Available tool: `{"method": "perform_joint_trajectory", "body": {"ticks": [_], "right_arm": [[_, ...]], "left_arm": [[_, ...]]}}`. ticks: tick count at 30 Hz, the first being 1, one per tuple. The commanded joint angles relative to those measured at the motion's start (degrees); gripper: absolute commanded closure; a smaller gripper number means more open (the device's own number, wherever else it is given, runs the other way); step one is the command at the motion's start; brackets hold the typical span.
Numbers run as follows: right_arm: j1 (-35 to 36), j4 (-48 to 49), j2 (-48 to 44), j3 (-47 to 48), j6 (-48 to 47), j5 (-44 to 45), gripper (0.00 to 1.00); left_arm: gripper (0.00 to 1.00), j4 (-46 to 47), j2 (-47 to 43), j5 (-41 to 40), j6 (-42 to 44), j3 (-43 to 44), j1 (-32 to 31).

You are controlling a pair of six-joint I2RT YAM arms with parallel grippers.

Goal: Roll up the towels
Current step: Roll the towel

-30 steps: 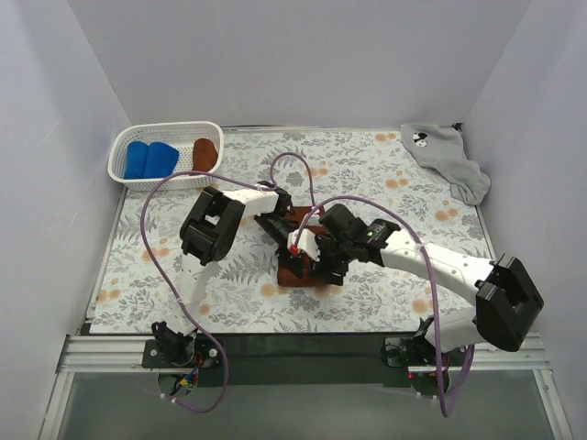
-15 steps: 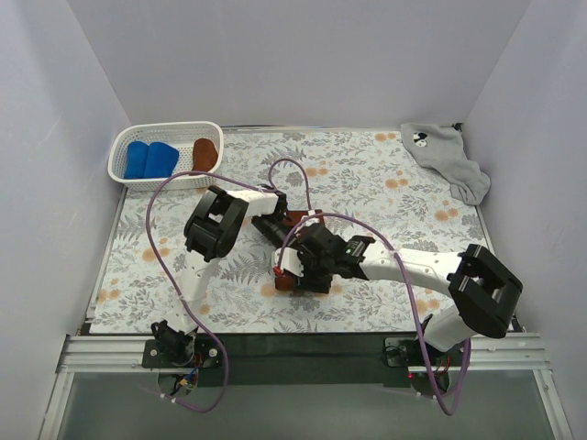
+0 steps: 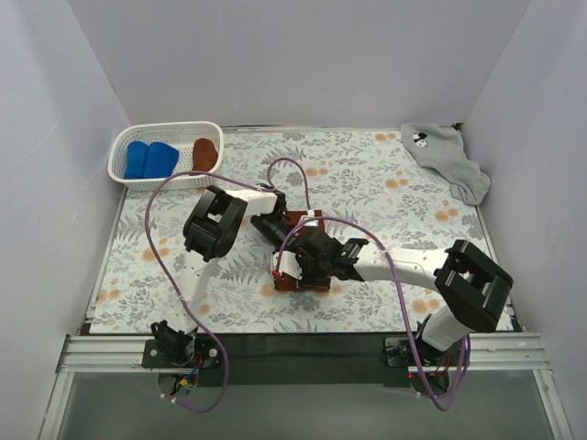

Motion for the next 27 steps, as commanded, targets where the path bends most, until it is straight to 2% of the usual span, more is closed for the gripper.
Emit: {"method": "perform_joint_trajectory", "body": {"ticks": [1, 9, 13, 17, 18, 20, 24, 25, 27], "right_arm": [[0.5, -0.9, 3.2, -3.1, -0.3, -3.3, 0.99], [-0.9, -11.6, 1.6, -1.8, -0.7, -18.1, 0.99], [-1.9, -12.3, 2.2, -1.7, 1.3, -22.3, 0.99], [-6.0, -14.7, 4.1, 0.0, 1.8, -28.1, 0.99], [-6.9, -15.2, 5.3, 1.3, 1.9, -29.2, 0.99], [-8.9, -17.1, 6.9, 2.9, 2.0, -32.0, 0.99], [-10.8, -21.2, 12.7, 7.6, 2.0, -36.0, 0.99], [-11.1, -22.4, 14.0, 10.3, 1.9, -36.7, 0.99], [-12.1, -26.4, 18.0, 12.9, 1.2, -39.4, 0.99]], "left_arm": [[0.7, 10.3, -1.4, -15.1, 4.1, -2.2, 0.5], [0.62, 3.4, -9.9, -17.1, 7.4, 3.7, 6.1], [0.61, 4.9, -15.2, -16.8, 6.0, 1.7, 10.6], [0.6, 14.9, -23.8, -16.4, 2.2, -5.5, 16.7], [0.6, 16.8, -28.2, -16.8, 0.7, -8.4, 17.5], [0.6, 23.2, -32.9, -20.2, -0.6, -11.4, 18.7], [0.55, 35.5, -47.1, -26.3, -2.8, -23.1, 18.5], [0.54, 38.9, -53.3, -27.5, -2.3, -27.8, 18.0], [0.52, 41.6, -58.7, -32.8, -1.3, -32.1, 15.7]]}}
